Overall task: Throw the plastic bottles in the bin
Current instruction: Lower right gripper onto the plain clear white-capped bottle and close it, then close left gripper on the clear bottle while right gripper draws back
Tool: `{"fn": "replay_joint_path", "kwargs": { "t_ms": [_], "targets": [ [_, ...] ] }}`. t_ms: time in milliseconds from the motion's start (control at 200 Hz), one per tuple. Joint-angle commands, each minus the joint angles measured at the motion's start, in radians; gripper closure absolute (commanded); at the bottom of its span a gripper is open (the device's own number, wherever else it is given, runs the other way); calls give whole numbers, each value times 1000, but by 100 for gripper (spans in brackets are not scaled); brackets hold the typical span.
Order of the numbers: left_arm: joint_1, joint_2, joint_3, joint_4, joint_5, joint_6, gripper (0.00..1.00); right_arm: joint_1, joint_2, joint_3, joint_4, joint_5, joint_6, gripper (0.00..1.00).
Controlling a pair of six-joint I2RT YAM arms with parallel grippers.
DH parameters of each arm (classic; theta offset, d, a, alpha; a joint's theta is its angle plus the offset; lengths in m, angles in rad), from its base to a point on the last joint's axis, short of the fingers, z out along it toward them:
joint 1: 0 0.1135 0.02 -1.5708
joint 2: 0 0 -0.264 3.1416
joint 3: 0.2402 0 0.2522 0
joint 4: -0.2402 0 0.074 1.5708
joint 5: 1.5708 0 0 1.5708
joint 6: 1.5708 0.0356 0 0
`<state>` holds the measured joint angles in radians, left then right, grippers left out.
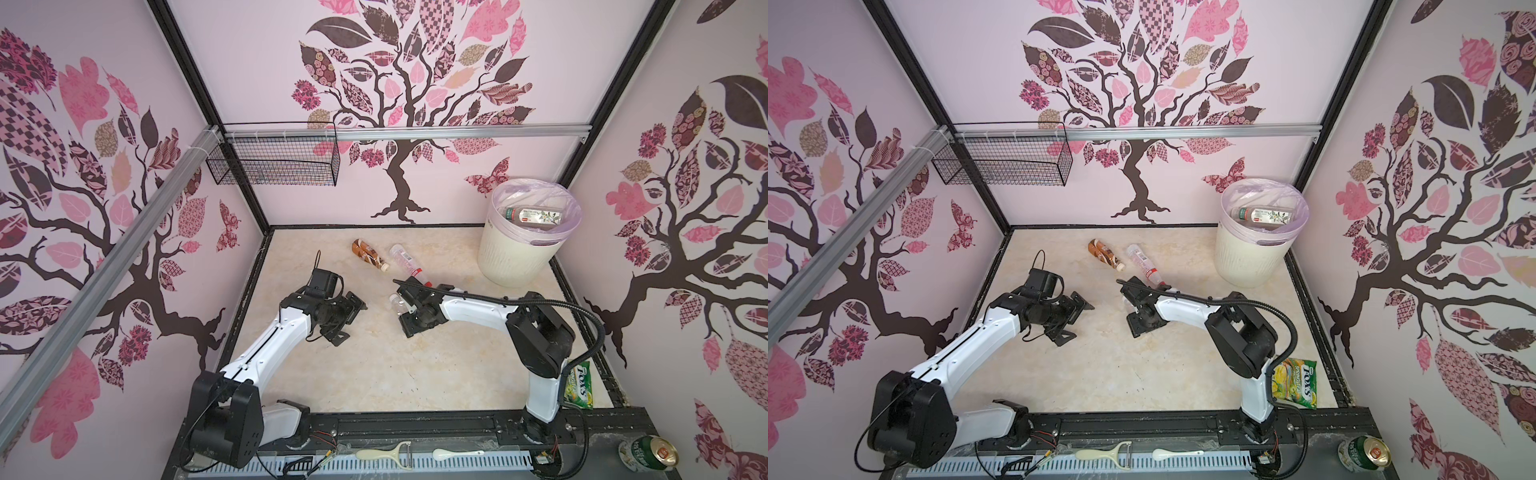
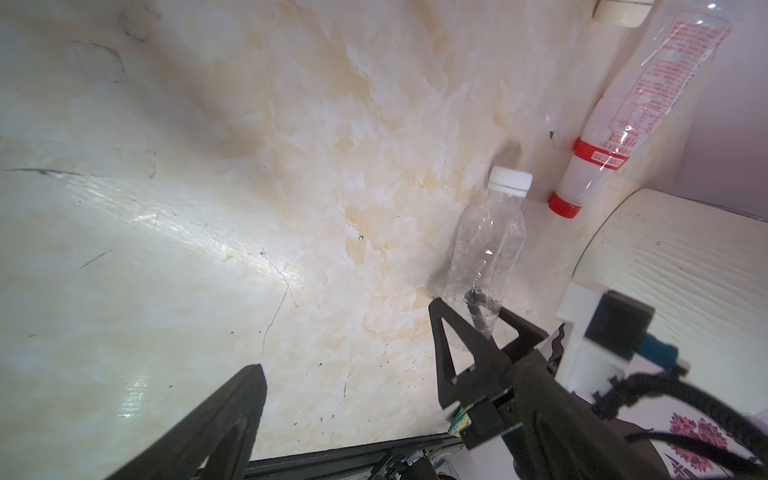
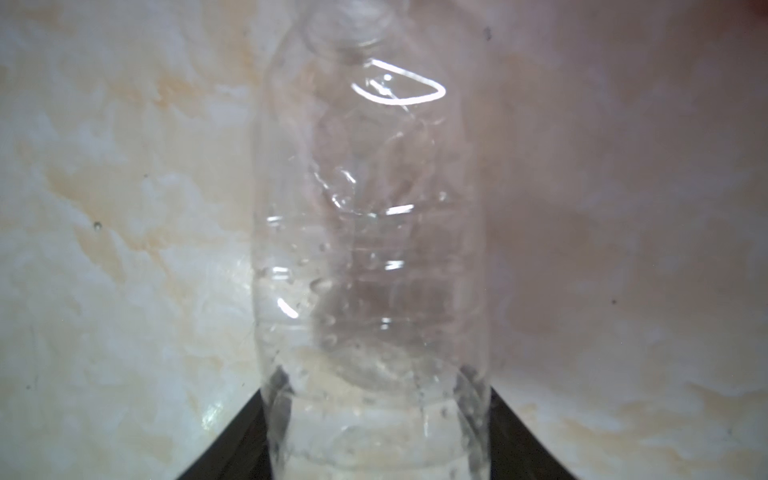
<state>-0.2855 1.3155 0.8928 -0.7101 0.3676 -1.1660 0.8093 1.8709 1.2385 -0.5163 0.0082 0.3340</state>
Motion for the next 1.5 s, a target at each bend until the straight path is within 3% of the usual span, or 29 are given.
{"fn": "replay_joint_path", "kwargs": {
  "t_ms": [0,190,350,520,650,840,1045,1495],
  "targets": [
    [2,60,46,70,19,-18,2,2,-118,-44,-28,-12,39,24],
    [-51,189,161,80,-1,22,2,2,-242,-75,-73,34,9,1],
    [-145,287,229,105,2,11,2,-23,-340,-41,-174,122,-9,0],
    [-249,359,286,110,-23,25,2,-164,-466,-80,-242,129,29,0],
    [-323,429,371,65,-53,104,2,-237,-585,-144,-237,175,46,1],
    [-410,552,500,-4,-79,188,2,-376,-697,-193,-247,112,73,1],
    [-453,613,549,-60,-102,242,4,-396,-724,-198,-259,137,53,0],
    [-504,664,586,-130,-176,290,13,-398,-685,-204,-215,72,72,0]
  ]
}}
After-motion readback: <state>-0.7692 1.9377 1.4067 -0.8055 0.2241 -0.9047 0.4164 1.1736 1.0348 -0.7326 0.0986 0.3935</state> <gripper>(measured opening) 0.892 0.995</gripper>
